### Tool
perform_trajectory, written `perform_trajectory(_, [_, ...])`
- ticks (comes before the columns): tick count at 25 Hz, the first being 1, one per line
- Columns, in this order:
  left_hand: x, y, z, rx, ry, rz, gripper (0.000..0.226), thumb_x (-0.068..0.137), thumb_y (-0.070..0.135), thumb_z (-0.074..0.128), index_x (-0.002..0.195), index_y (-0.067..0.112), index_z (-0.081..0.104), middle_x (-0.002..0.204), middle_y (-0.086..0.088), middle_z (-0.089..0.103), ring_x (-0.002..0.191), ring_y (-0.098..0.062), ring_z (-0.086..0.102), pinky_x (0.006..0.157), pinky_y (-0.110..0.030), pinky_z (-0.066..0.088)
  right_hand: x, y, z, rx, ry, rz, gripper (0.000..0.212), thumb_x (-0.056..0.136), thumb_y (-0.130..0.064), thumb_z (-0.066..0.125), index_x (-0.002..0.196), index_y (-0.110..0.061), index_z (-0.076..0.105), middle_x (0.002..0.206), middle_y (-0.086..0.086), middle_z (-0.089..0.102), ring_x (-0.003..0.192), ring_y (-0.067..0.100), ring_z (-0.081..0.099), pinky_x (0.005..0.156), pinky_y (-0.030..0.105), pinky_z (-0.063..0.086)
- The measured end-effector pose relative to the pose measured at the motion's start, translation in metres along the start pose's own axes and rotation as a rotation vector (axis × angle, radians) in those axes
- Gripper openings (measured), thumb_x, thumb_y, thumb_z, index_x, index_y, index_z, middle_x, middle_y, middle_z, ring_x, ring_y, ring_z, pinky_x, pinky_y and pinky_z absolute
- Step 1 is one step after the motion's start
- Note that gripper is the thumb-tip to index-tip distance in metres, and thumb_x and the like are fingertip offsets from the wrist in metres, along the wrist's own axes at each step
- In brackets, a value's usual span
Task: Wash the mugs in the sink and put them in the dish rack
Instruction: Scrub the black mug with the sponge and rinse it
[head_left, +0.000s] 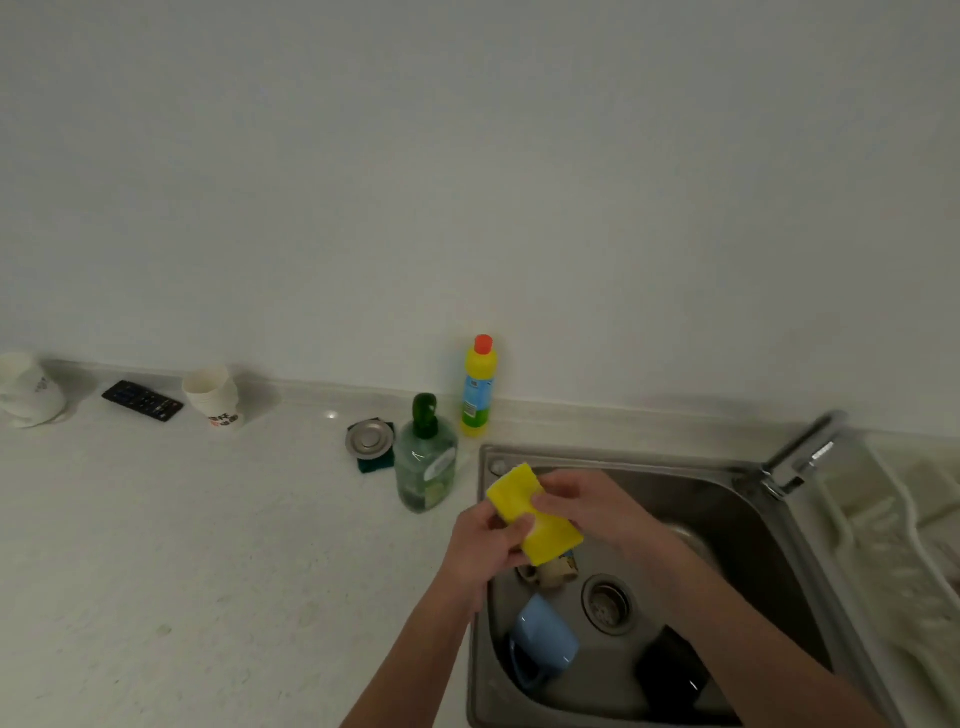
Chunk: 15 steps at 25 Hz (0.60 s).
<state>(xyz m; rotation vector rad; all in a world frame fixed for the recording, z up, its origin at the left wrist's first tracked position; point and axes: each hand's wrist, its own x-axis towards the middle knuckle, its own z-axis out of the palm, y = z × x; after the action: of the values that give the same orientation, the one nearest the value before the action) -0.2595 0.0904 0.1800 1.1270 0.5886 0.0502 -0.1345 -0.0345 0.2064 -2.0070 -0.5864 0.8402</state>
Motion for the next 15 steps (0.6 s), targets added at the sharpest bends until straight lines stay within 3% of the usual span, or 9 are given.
perform_trajectory(3, [0.007, -0.020, 0.033, 0.284, -0.091, 0.003, 0.011, 0.091, 0.010, 0.069, 0.102, 0.013, 0.067, 0.090, -0.006, 0.072, 0.073, -0.013, 0.073, 0.063, -0.033, 0.062, -0.020, 0.050, -0.021, 0.013, 0.070, 0.093, 0.024, 0.084, -0.026, 0.078, 0.103, -0.013, 0.075, 0.092, 0.003, 0.076, 0.084, 0.017, 0.071, 0.074, 0.034, 0.056])
perform_trajectory(5, [0.015, -0.037, 0.055, 0.507, -0.141, 0.020, 0.011, 0.091, 0.016, 0.070, 0.101, 0.012, 0.066, 0.089, -0.009, 0.072, 0.070, -0.016, 0.072, 0.063, -0.035, 0.061, -0.035, 0.081, -0.034, 0.033, 0.097, 0.155, 0.019, 0.086, -0.023, 0.076, 0.097, -0.009, 0.074, 0.086, 0.004, 0.073, 0.077, 0.015, 0.067, 0.071, 0.034, 0.053])
perform_trajectory(8, [0.029, -0.063, 0.091, 0.775, -0.237, 0.004, 0.014, 0.093, 0.021, 0.064, 0.103, 0.011, 0.063, 0.082, -0.008, 0.071, 0.065, -0.016, 0.070, 0.061, -0.035, 0.059, -0.058, 0.122, -0.058, 0.091, 0.149, 0.210, 0.010, 0.089, -0.016, 0.072, 0.099, -0.017, 0.070, 0.096, 0.006, 0.073, 0.080, 0.013, 0.068, 0.073, 0.033, 0.056])
perform_trajectory(10, [0.034, -0.081, 0.113, 0.876, -0.266, -0.048, 0.013, 0.095, 0.024, 0.058, 0.105, 0.016, 0.062, 0.087, -0.002, 0.070, 0.071, -0.011, 0.068, 0.062, -0.030, 0.058, -0.075, 0.146, -0.078, 0.157, 0.220, 0.254, 0.019, 0.091, -0.012, 0.069, 0.109, -0.017, 0.062, 0.101, 0.006, 0.069, 0.084, 0.013, 0.066, 0.070, 0.026, 0.056])
perform_trajectory(15, [0.048, -0.142, 0.168, 1.184, -0.366, -0.056, 0.018, 0.098, 0.020, 0.052, 0.105, 0.014, 0.066, 0.103, -0.005, 0.069, 0.095, -0.020, 0.065, 0.082, -0.033, 0.053, -0.111, 0.225, -0.132, 0.185, 0.319, 0.394, 0.029, 0.093, -0.018, 0.068, 0.120, -0.014, 0.058, 0.112, 0.010, 0.065, 0.099, 0.025, 0.064, 0.079, 0.037, 0.052])
